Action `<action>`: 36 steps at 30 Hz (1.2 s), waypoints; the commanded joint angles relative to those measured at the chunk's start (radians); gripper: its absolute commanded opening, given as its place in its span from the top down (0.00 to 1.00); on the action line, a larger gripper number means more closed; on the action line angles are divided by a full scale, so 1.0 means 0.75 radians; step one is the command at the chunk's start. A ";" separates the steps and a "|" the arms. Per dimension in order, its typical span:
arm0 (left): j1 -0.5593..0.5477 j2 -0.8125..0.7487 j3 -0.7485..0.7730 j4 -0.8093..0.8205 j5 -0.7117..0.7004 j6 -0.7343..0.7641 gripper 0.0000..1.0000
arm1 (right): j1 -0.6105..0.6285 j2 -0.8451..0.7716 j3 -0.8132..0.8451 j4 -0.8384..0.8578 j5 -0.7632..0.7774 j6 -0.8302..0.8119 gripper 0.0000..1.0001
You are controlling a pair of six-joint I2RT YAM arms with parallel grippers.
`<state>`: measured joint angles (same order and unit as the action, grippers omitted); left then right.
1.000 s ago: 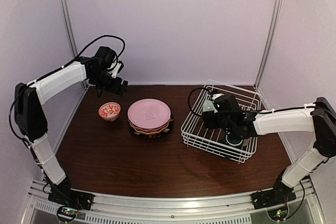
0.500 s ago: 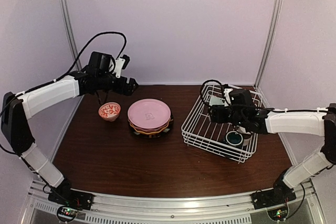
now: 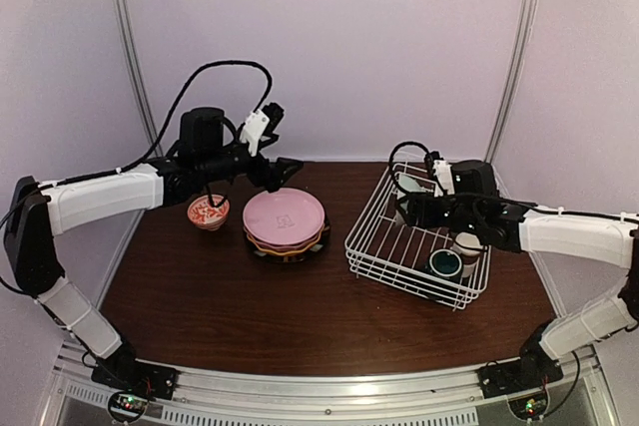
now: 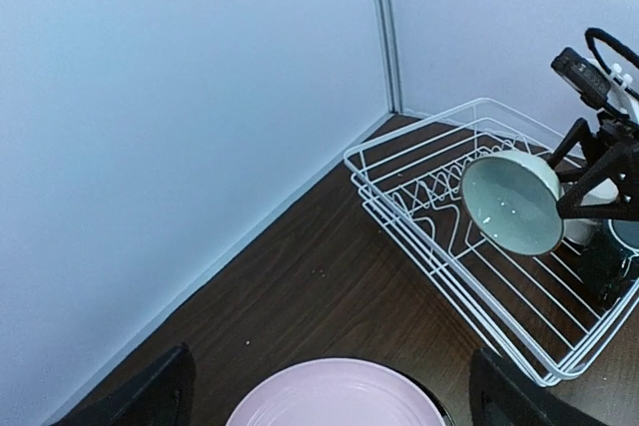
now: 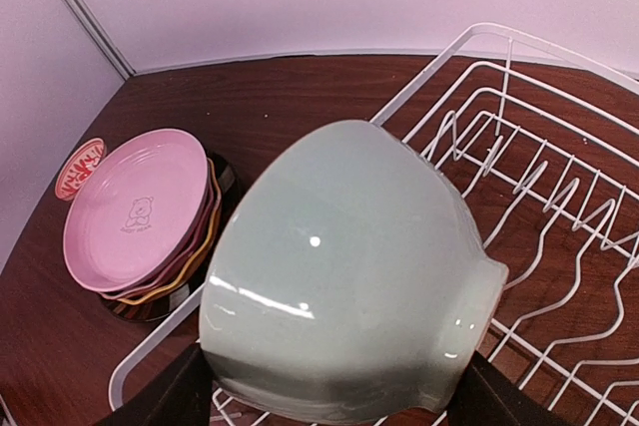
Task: Unload the mixed dishes from the dish rack
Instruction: Pass from the right arm to the left
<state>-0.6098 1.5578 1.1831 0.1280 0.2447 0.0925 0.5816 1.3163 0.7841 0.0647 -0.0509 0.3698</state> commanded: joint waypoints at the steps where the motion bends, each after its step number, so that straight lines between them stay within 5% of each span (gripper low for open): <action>1: -0.044 0.077 0.000 0.190 0.146 0.222 0.03 | -0.010 -0.089 0.042 0.045 -0.105 -0.039 0.45; 20: -0.284 0.377 0.237 0.231 0.221 0.873 0.09 | -0.014 -0.097 0.143 -0.109 -0.452 -0.150 0.46; 36: -0.386 0.486 0.353 0.200 0.230 1.082 0.56 | -0.011 -0.065 0.177 -0.138 -0.706 -0.154 0.46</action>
<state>-0.8864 1.9057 1.4178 0.2604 0.4091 0.8558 0.5762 1.2663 0.8654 -0.0891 -0.4961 0.2657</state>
